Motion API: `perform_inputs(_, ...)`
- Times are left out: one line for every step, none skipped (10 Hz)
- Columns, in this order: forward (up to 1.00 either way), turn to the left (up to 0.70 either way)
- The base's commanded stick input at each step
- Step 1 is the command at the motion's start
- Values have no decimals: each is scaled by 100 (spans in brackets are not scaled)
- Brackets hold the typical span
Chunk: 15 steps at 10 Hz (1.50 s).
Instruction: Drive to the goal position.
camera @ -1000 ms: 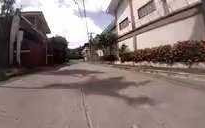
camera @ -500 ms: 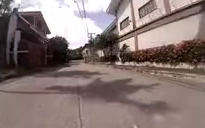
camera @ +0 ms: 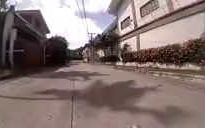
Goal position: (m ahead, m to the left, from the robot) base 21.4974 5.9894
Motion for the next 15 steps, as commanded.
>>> perform_inputs(70, 0)
perform_inputs(70, 0)
perform_inputs(70, 0)
perform_inputs(70, 0)
perform_inputs(70, 0)
perform_inputs(70, 0)
perform_inputs(70, 0)
perform_inputs(70, 0)
perform_inputs(70, 0)
perform_inputs(70, 0)
perform_inputs(70, 0)
perform_inputs(70, 0)
perform_inputs(70, 0)
perform_inputs(70, 0)
perform_inputs(70, 0)
